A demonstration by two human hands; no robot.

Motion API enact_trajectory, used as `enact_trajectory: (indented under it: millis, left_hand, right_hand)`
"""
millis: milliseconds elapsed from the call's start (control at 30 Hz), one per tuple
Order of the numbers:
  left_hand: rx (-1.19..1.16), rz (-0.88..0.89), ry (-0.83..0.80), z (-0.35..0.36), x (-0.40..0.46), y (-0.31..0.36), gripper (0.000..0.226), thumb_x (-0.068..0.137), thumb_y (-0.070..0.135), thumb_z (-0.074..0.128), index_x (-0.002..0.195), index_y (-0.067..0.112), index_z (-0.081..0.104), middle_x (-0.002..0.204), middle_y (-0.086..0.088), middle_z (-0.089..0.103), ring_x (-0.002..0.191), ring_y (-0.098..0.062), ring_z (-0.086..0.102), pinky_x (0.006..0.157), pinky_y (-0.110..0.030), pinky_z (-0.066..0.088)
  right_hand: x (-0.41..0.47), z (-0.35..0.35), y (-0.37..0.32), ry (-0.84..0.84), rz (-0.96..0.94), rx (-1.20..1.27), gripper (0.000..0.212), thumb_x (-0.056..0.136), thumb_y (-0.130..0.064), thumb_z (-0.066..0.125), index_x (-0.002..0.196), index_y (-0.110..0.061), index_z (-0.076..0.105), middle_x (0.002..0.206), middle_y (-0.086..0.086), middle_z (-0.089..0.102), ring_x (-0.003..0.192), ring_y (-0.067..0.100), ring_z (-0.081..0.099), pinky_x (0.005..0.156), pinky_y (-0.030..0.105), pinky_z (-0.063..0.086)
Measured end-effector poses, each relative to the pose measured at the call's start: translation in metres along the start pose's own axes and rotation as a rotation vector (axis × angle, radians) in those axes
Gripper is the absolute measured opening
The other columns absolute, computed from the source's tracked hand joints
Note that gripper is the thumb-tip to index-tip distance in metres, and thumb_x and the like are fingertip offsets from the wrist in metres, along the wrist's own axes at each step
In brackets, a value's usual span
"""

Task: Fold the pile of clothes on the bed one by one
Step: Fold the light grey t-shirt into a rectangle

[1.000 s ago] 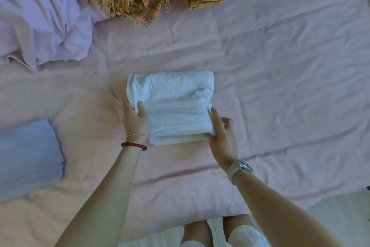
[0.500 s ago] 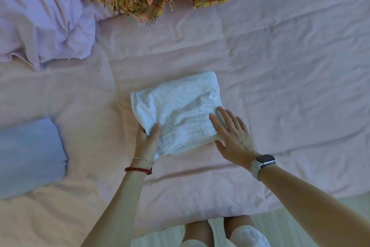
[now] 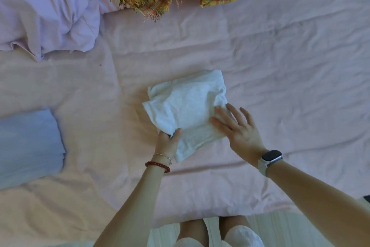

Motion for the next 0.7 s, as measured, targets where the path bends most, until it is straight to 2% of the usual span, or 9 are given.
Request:
enact_trajectory:
  millis: [100,167,233,267,333,400,500,633,700]
  left_hand:
    - [0.095,0.040,0.041,-0.004,0.006,0.002,0.014,0.091,0.008,0.054,0.079,0.003,0.054,0.066,0.001,0.050,0.064,-0.012,0.048,0.053,-0.010,0.037]
    - [0.117,0.063,0.099,-0.012,0.012,0.005,0.026,0.092,0.008,0.052,0.068,0.006,0.044,0.058,0.000,0.037,0.054,-0.012,0.036,0.050,-0.019,0.031]
    - [0.109,0.045,0.173,-0.022,0.017,0.007,0.030,0.094,0.012,0.049,0.066,0.009,0.039,0.058,0.000,0.036,0.053,-0.013,0.035,0.052,-0.023,0.030]
    - [0.093,0.019,0.200,-0.028,0.018,0.009,0.025,0.094,0.015,0.049,0.071,0.009,0.043,0.061,0.001,0.041,0.056,-0.013,0.040,0.055,-0.024,0.033]
    - [-0.024,-0.017,0.162,-0.034,0.018,0.015,0.011,0.092,0.018,0.055,0.096,0.010,0.049,0.082,0.003,0.056,0.075,-0.012,0.055,0.069,-0.025,0.043]
    - [-0.137,-0.028,0.117,-0.037,0.019,0.024,0.033,0.088,0.020,0.061,0.115,0.014,0.042,0.101,0.004,0.058,0.090,-0.011,0.058,0.076,-0.027,0.047]
    - [-0.182,-0.012,0.228,-0.043,0.026,0.035,0.047,0.086,0.029,0.064,0.122,0.016,0.036,0.103,0.007,0.055,0.094,-0.010,0.057,0.081,-0.028,0.047]
    - [0.016,0.084,0.402,-0.038,0.035,0.046,0.021,0.088,0.027,0.062,0.088,0.016,0.044,0.077,0.011,0.047,0.066,-0.001,0.046,0.057,-0.017,0.037]
    - [0.110,0.116,0.427,-0.037,0.042,0.048,0.025,0.090,0.028,0.057,0.076,0.015,0.042,0.069,0.010,0.042,0.059,-0.002,0.041,0.049,-0.018,0.031]
  right_hand:
    - [-0.007,0.011,-0.001,-0.174,-0.001,-0.107,0.057,0.075,-0.010,0.038,0.130,-0.015,0.052,0.147,0.005,0.038,0.133,0.035,0.033,0.103,0.061,0.031]
    - [-0.004,0.014,-0.010,-0.246,-0.003,-0.114,0.057,0.075,-0.024,0.043,0.130,-0.012,0.053,0.146,0.008,0.040,0.135,0.037,0.033,0.106,0.061,0.025]
    - [0.000,0.015,-0.016,-0.273,-0.013,-0.088,0.057,0.079,-0.034,0.043,0.130,-0.010,0.053,0.145,0.010,0.041,0.136,0.037,0.029,0.108,0.061,0.021]
    - [0.001,0.014,-0.017,-0.273,-0.015,-0.064,0.056,0.081,-0.036,0.042,0.129,-0.009,0.054,0.144,0.011,0.042,0.137,0.036,0.027,0.108,0.061,0.019]
    - [0.003,0.006,-0.018,-0.225,-0.028,-0.008,0.051,0.085,-0.035,0.042,0.124,-0.006,0.057,0.141,0.011,0.046,0.139,0.031,0.027,0.109,0.060,0.018]
    - [0.006,-0.003,-0.021,-0.140,-0.048,0.045,0.045,0.088,-0.030,0.042,0.120,-0.003,0.060,0.137,0.013,0.050,0.138,0.029,0.031,0.110,0.057,0.020]
    - [0.022,-0.006,-0.023,-0.062,0.047,0.047,0.046,0.092,-0.023,0.036,0.127,0.002,0.052,0.142,0.020,0.042,0.136,0.033,0.033,0.111,0.054,0.024]
    - [0.037,0.017,-0.022,-0.192,0.197,-0.078,0.057,0.090,-0.028,0.029,0.136,0.005,0.040,0.145,0.019,0.038,0.136,0.030,0.034,0.108,0.051,0.032]
    - [0.036,0.025,-0.018,-0.218,0.201,-0.124,0.059,0.090,-0.029,0.028,0.137,0.003,0.038,0.146,0.016,0.038,0.137,0.027,0.028,0.107,0.050,0.032]
Point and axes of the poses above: each hand's wrist, its own x-axis towards the middle knuckle, its own z-axis out of the palm, y = z × x, the point moved 7 cm from there along x, towards the middle knuckle
